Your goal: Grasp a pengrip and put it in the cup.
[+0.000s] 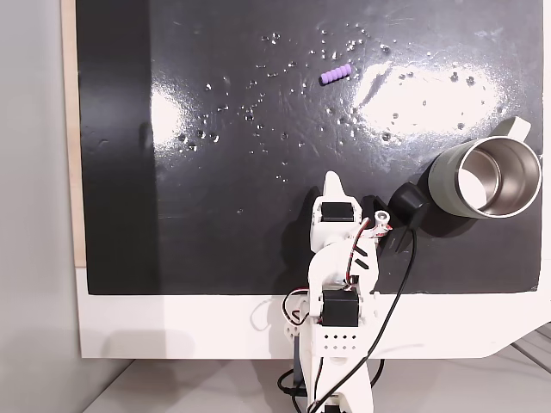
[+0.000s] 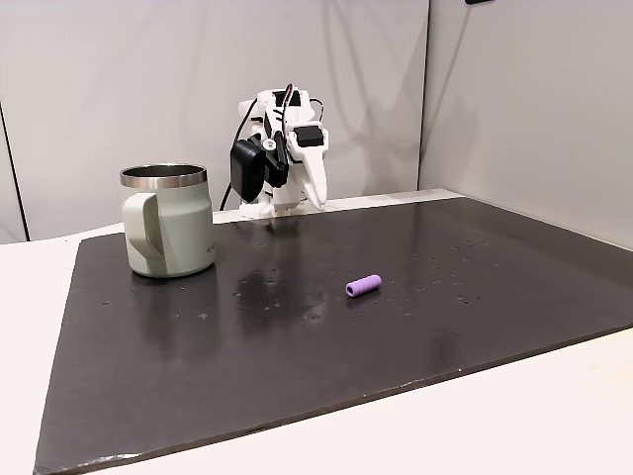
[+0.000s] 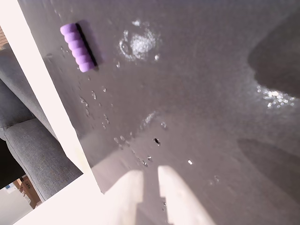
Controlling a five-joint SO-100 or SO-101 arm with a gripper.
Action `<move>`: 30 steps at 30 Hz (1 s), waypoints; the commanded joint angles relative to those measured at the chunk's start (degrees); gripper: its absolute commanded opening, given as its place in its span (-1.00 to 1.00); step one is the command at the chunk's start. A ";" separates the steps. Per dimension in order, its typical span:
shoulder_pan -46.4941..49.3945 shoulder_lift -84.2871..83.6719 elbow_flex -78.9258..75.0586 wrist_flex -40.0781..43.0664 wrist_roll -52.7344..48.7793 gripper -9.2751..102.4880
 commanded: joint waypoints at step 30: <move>-1.05 -2.55 -12.83 0.88 -5.71 -0.84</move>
